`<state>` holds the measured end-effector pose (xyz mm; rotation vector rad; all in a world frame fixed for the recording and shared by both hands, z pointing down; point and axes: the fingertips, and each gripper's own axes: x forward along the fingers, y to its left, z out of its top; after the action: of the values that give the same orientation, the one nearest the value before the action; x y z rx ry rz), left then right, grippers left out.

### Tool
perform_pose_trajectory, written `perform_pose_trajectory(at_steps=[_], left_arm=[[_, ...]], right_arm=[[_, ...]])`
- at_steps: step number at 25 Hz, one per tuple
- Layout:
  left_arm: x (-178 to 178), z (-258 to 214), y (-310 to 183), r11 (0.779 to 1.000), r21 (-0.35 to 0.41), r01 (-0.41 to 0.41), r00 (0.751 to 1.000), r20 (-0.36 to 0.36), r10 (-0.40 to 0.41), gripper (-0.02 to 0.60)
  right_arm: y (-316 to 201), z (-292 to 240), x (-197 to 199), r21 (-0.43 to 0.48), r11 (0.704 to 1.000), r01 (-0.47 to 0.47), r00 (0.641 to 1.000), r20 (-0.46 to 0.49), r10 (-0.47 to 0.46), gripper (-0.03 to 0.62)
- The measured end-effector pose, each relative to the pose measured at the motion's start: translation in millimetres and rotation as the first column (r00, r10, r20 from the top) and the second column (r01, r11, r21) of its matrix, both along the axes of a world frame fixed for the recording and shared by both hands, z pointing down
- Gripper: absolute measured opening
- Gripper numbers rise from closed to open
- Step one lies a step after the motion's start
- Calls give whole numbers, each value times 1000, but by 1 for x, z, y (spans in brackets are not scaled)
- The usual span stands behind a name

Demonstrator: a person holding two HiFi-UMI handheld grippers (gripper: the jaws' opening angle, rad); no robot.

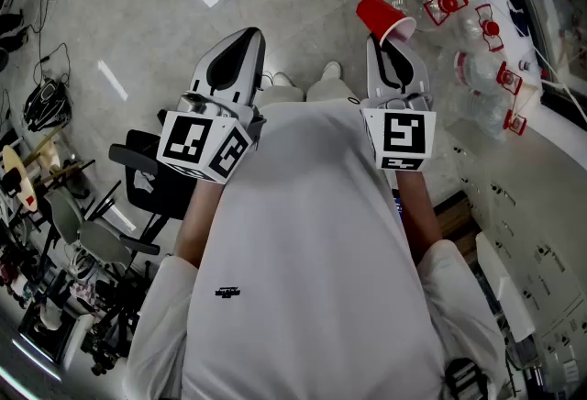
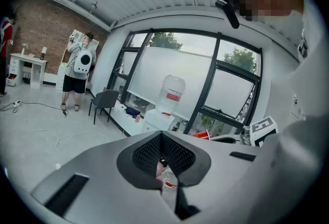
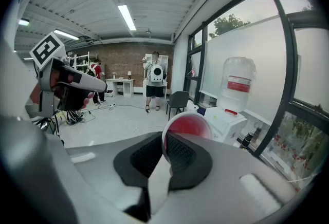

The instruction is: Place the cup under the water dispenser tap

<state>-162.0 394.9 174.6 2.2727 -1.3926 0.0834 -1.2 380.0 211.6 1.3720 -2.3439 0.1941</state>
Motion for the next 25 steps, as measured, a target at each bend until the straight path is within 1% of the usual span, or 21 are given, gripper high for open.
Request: perform_pose_trajectory(at_steps=[5, 8, 12, 14, 19, 25], left_arm=[[29, -8, 4, 1000, 10, 5, 1000, 6, -5, -2], [39, -9, 4, 1000, 17, 22, 1000, 9, -22, -2], [48, -10, 1, 999, 18, 50, 999, 13, -50, -1], [54, -10, -2, 998, 20, 55, 998, 13, -55, -2], [74, -6, -11, 998, 28, 52, 998, 40, -53, -2], [100, -10, -21, 999, 19, 28, 999, 40, -29, -2]], right_arm=[[-1, -7, 19, -3, 1000, 21, 999, 24, -21, 31], [-6, -11, 34, 11, 1000, 16, 1000, 26, -17, 31], [-17, -23, 51, 48, 999, -18, 995, 94, 13, 31], [-21, -27, 60, 64, 998, -22, 995, 102, 16, 31], [-32, -31, 83, 95, 995, -26, 993, 116, 15, 31], [-38, -30, 119, 92, 994, -64, 992, 115, 53, 31]])
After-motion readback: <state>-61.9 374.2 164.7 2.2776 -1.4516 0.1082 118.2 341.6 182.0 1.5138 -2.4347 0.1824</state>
